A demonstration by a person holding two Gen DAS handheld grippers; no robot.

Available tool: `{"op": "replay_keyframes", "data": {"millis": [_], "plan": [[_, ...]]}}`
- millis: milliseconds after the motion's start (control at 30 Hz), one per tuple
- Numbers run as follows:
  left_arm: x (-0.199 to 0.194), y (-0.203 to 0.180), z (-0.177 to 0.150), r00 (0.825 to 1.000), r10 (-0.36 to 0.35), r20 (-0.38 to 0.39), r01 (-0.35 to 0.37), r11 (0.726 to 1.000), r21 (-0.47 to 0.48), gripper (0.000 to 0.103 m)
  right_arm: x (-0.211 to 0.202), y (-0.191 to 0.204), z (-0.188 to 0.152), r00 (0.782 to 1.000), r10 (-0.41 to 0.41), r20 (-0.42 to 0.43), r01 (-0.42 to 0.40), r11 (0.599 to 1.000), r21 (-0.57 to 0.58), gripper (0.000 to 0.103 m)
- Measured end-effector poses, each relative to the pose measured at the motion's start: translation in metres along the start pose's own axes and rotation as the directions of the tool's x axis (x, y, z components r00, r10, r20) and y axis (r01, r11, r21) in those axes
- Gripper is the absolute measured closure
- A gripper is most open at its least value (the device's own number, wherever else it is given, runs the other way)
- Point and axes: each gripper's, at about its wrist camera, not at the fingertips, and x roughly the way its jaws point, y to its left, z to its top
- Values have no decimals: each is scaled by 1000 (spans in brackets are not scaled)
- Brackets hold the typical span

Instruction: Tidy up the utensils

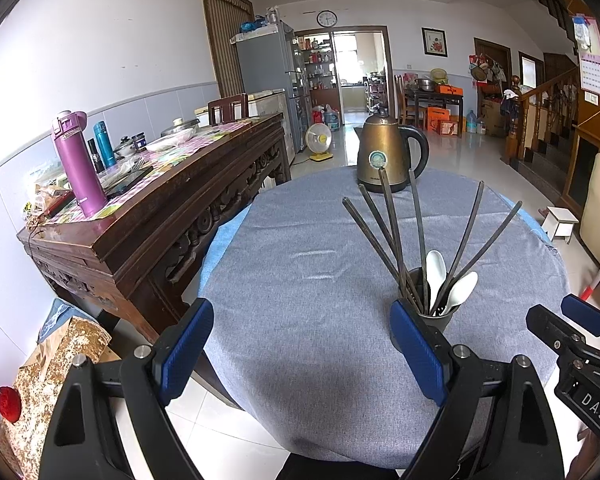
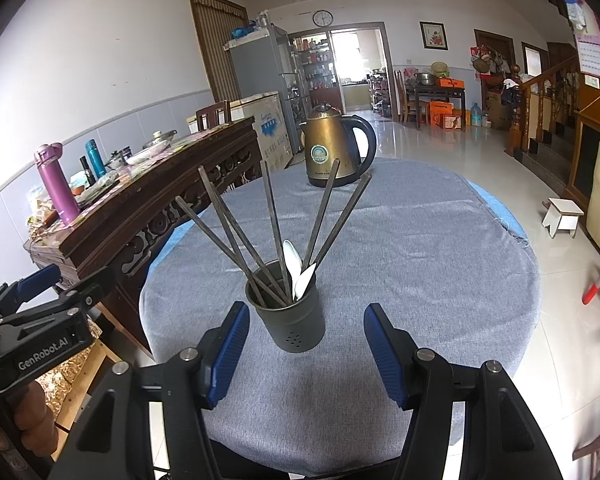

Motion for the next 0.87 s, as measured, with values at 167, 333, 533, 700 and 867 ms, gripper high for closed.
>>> {"op": "replay_keyframes", "data": {"millis": [167, 333, 533, 700, 867], "plan": [[0, 0, 0, 1000, -1, 1, 1, 1000, 1, 13, 0, 2, 0, 1000, -1, 0, 1, 1000, -6, 39], [0, -1, 0, 1000, -2, -1, 2, 1000, 1, 13, 1, 3, 1, 1000, 0, -1, 0, 1000, -5, 39], [4, -1, 3, 1000, -3, -8, 3, 1000, 0, 13, 4, 6, 3, 1000, 5, -10, -5, 1000, -11, 39], [10, 1, 4, 1000, -1, -5, 1, 1000, -13, 13, 8, 5, 5, 1000, 5, 9, -5, 1000, -19, 39], [23, 6, 6, 999, -21, 34, 22, 999, -40, 13, 15, -3, 2, 999, -6, 37, 8, 999, -42, 39]]}}
